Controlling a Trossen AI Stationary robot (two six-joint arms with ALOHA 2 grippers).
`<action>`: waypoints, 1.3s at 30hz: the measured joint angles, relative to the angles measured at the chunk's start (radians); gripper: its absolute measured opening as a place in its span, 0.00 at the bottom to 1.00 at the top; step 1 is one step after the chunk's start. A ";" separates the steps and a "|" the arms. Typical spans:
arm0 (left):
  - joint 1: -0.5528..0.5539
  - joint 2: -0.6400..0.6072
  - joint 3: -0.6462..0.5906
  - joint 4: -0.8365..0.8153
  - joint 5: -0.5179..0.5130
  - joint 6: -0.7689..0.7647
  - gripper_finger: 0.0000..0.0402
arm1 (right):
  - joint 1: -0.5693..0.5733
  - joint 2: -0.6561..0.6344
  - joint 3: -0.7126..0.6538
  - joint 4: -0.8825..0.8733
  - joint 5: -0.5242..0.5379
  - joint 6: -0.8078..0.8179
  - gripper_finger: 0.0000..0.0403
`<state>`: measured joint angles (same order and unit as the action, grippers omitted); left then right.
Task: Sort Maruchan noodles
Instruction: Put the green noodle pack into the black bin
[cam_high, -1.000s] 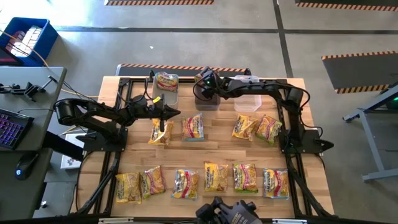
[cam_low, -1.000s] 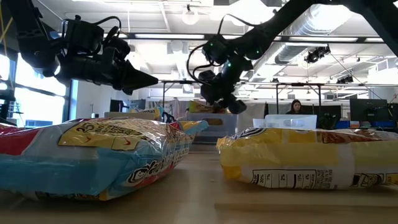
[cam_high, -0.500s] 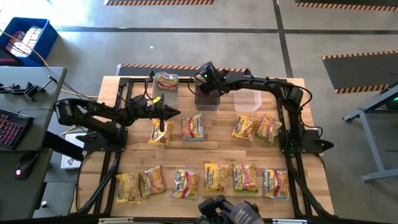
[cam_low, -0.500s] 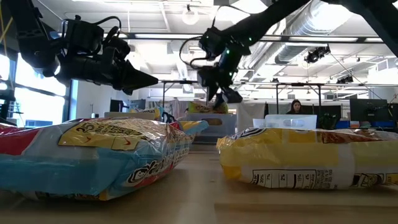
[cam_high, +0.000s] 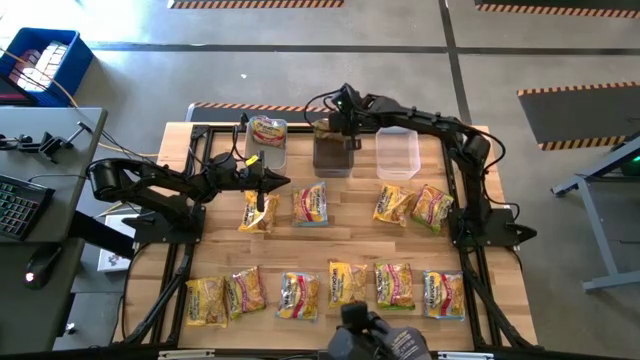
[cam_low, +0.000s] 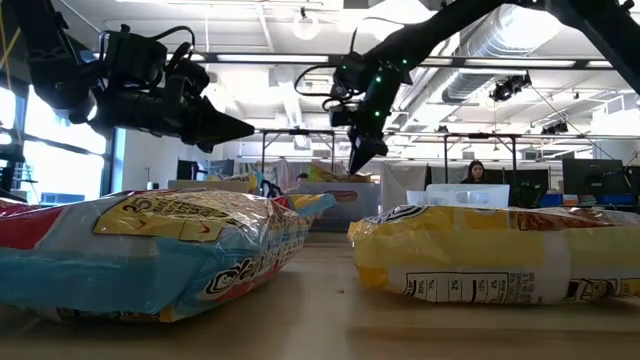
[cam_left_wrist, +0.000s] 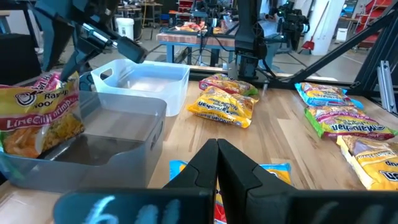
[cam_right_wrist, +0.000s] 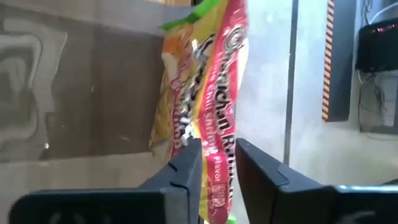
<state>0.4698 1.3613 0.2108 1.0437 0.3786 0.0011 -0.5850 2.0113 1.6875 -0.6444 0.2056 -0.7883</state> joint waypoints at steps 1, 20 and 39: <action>0.000 0.000 0.000 0.000 0.000 0.000 0.00 | -0.001 0.000 0.001 0.006 0.000 0.010 0.18; -0.002 0.000 0.000 0.000 0.000 0.000 0.00 | -0.037 0.058 0.046 0.110 -0.179 0.203 0.05; -0.005 0.000 0.000 0.000 0.000 0.001 0.00 | -0.052 0.125 0.049 0.212 -0.299 0.292 0.05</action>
<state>0.4652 1.3613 0.2108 1.0439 0.3786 0.0025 -0.6369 2.1361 1.7363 -0.4327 -0.0934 -0.4967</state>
